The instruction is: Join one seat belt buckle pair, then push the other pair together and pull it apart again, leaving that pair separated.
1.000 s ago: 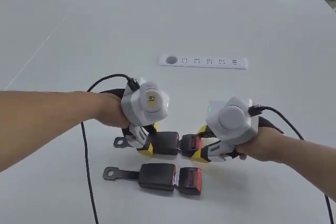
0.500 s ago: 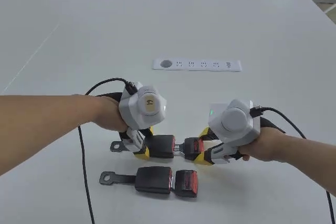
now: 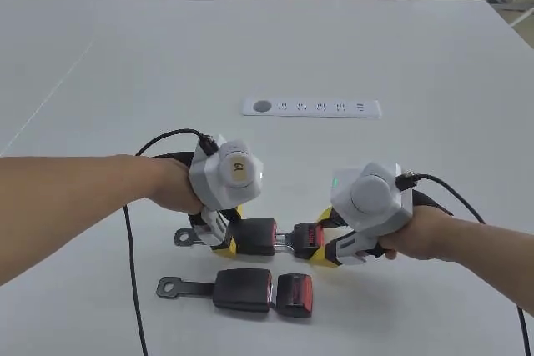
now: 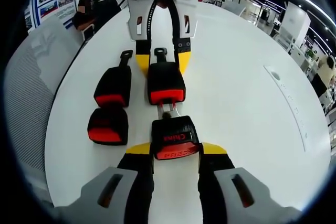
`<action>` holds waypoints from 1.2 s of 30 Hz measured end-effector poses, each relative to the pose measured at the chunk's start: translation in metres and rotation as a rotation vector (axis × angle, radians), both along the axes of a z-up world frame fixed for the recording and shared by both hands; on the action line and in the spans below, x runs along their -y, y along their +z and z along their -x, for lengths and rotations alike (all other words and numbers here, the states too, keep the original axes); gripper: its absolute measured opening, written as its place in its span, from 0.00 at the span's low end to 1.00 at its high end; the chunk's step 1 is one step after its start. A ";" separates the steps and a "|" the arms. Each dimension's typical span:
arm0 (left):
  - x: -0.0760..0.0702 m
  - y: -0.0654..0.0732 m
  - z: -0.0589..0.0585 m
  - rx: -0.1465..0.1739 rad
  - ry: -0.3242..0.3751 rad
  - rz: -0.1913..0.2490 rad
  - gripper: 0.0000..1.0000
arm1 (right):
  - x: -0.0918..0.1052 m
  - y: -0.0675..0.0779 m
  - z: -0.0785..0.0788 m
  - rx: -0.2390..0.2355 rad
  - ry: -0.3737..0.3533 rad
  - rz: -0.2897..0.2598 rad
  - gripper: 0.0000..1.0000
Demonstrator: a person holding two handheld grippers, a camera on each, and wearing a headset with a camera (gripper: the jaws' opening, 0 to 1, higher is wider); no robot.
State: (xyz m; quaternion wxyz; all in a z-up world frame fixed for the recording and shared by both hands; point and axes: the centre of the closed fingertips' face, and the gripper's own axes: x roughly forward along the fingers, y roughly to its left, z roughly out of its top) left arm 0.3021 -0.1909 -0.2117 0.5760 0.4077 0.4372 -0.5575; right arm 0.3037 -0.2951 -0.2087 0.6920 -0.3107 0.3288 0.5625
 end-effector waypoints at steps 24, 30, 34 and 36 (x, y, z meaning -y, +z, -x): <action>-0.002 -0.002 -0.003 0.002 0.002 -0.026 0.32 | 0.030 -0.001 0.000 -0.001 -0.007 0.031 0.30; 0.000 -0.001 -0.001 0.002 0.004 -0.036 0.32 | 0.037 -0.001 0.000 -0.003 -0.009 0.037 0.30; -0.001 0.000 0.000 0.003 0.007 -0.038 0.32 | 0.044 -0.001 -0.002 -0.005 -0.012 0.043 0.31; -0.001 -0.001 0.000 0.003 0.009 -0.038 0.32 | 0.047 -0.001 -0.002 -0.006 -0.013 0.046 0.31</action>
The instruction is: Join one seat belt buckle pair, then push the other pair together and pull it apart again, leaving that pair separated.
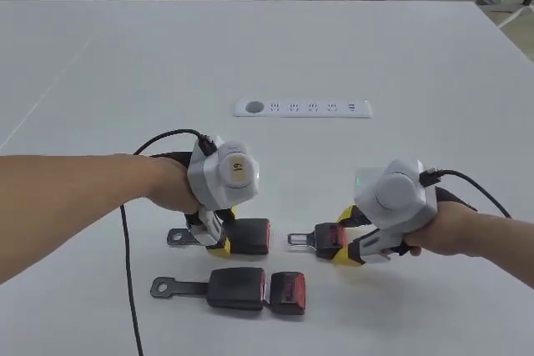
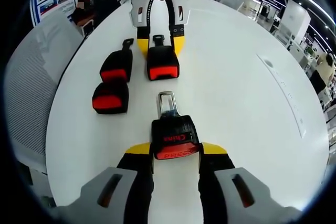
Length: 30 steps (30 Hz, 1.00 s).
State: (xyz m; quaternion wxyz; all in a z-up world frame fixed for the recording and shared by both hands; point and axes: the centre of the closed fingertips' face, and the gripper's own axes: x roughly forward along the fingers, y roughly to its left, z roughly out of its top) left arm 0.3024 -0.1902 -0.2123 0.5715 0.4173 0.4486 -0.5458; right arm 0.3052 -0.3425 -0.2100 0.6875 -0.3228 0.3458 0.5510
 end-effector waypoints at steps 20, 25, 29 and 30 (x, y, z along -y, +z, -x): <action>0.000 -0.001 -0.001 0.000 0.010 -0.008 0.32 | 0.020 -0.001 0.000 -0.006 0.005 0.014 0.31; 0.000 -0.001 -0.001 0.000 0.004 -0.010 0.32 | 0.022 -0.003 0.002 -0.008 0.001 0.015 0.32; 0.001 0.000 0.000 0.002 0.002 -0.012 0.32 | 0.021 -0.003 -0.001 -0.006 0.005 0.016 0.32; 0.001 0.000 0.000 0.002 0.004 -0.013 0.32 | 0.021 -0.003 -0.001 -0.003 0.010 0.018 0.33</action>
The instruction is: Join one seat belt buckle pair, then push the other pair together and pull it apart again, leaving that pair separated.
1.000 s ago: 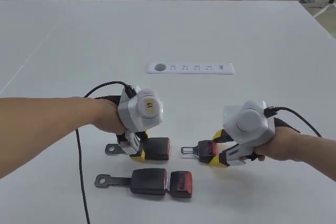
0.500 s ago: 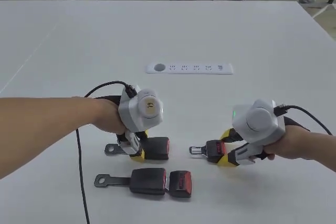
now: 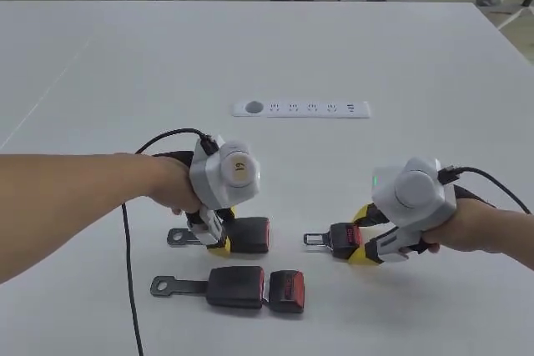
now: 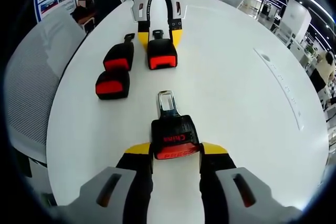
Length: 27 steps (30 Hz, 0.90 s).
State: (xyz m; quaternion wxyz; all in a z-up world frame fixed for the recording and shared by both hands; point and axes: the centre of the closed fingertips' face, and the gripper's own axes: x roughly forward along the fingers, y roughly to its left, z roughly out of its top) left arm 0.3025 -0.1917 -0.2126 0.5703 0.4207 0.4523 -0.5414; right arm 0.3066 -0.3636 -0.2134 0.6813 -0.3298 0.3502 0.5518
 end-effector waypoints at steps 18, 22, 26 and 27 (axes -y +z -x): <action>-0.005 0.001 -0.006 0.036 0.016 0.015 0.38 | 0.002 0.004 -0.003 0.054 0.005 0.038 0.40; -0.009 0.000 -0.004 0.032 0.036 0.011 0.40 | 0.004 0.006 0.002 0.051 0.006 0.046 0.43; -0.013 0.002 0.000 0.030 0.050 0.018 0.41 | 0.009 0.006 0.005 0.049 0.003 0.053 0.45; -0.013 0.003 0.001 0.034 0.054 0.025 0.41 | 0.009 0.005 0.005 0.049 0.002 0.053 0.46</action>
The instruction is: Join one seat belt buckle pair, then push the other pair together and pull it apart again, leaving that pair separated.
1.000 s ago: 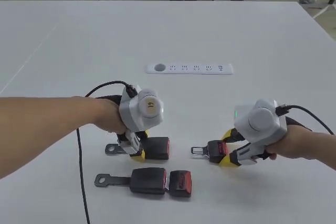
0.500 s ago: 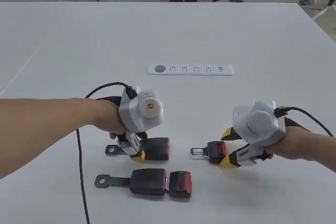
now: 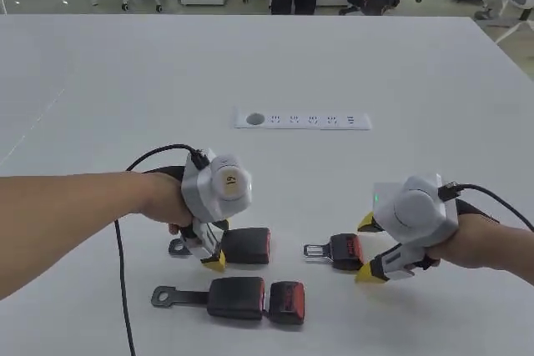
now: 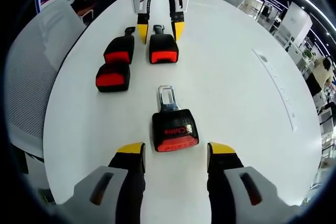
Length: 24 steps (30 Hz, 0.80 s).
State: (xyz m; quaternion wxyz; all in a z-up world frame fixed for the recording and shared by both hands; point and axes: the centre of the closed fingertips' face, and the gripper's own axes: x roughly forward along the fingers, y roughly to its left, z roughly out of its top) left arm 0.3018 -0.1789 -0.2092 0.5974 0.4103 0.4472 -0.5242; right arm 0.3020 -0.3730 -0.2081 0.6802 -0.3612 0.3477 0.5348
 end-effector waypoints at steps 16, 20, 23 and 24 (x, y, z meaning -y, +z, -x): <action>-0.022 0.010 0.009 0.000 0.083 0.037 0.43 | 0.012 0.009 0.016 0.002 -0.029 -0.021 0.51; -0.030 0.017 0.016 -0.002 0.119 0.061 0.44 | 0.015 0.013 0.022 0.000 -0.050 -0.039 0.53; -0.036 0.019 0.020 -0.006 0.150 0.088 0.45 | 0.017 0.014 0.026 -0.005 -0.067 -0.057 0.54; -0.037 0.020 0.022 -0.007 0.160 0.099 0.45 | 0.017 0.015 0.027 -0.007 -0.071 -0.065 0.54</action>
